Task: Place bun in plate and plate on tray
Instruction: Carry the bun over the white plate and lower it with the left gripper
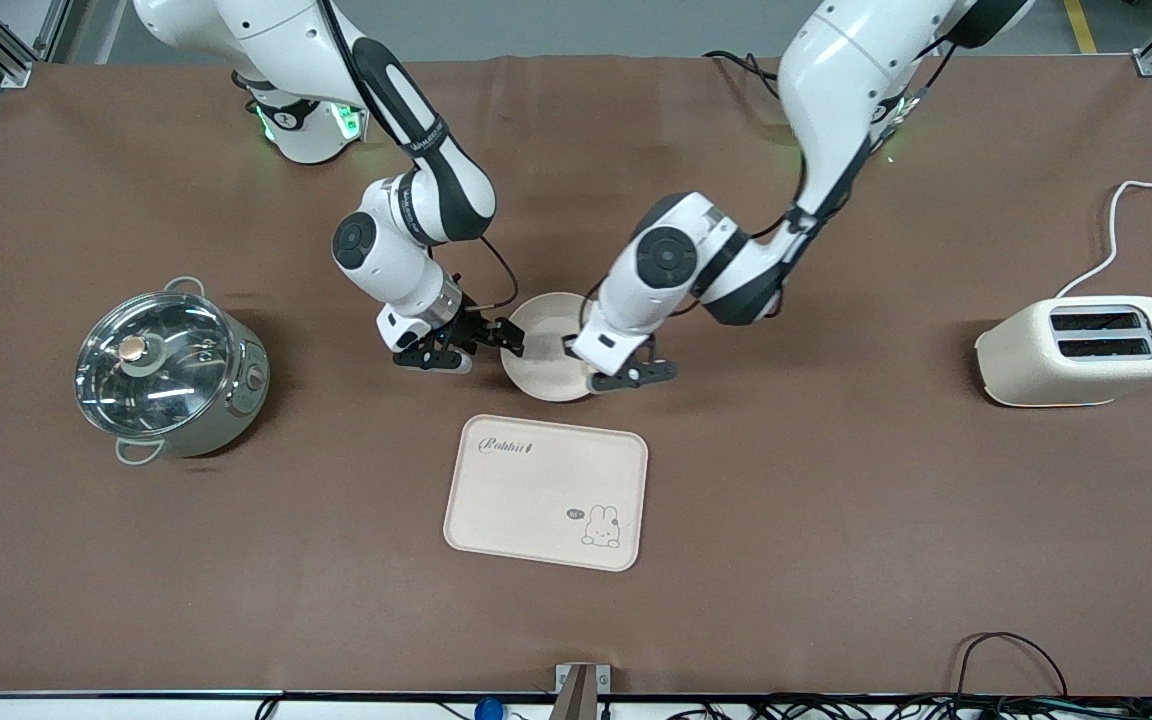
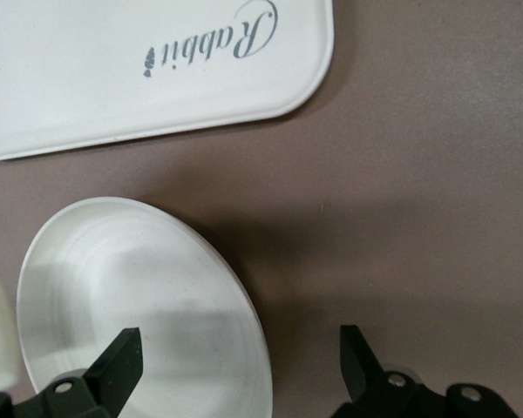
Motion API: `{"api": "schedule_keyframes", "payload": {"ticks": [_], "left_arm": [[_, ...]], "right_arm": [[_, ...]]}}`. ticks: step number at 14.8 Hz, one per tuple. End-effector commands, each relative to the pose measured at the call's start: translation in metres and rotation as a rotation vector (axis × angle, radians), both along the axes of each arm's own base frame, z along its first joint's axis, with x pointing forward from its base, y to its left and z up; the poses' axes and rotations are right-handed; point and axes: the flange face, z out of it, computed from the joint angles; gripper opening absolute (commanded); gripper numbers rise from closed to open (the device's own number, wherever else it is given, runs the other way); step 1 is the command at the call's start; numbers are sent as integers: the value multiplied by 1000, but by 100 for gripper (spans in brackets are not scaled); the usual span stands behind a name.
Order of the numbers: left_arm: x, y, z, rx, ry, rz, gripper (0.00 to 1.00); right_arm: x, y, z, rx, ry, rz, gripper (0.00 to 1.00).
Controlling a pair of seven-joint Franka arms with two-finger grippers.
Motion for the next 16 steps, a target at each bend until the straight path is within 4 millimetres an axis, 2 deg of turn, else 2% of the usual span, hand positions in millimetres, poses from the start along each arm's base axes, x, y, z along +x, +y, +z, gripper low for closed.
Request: {"api": "schedule_keyframes", "payload": {"ticks": [1,3,4,10,13,15,16], "left_arm": [[7,-15,-13,-9,38,92,26],[1,-24,-16,-7,16,77,99],[-7,-33,-15,-7,7,58,100],[0,-23,-12,33,-34,29,100],[-4,-26,-12,34,-36,24,100],[-4,-27,-11,33,-36,26,100],[-4,-27,-11,33,-36,26,100]], "right_arm": [[-8,-13,4,3,5,-19,100],[-8,-14,3,3,9,-27,100],[-8,-14,4,4,9,-31,99],[-8,-12,4,4,7,-30,98],[-11,-8,3,3,5,-22,98],[-12,-6,3,3,3,-13,91],[-12,-6,3,2,1,-7,74]]}}
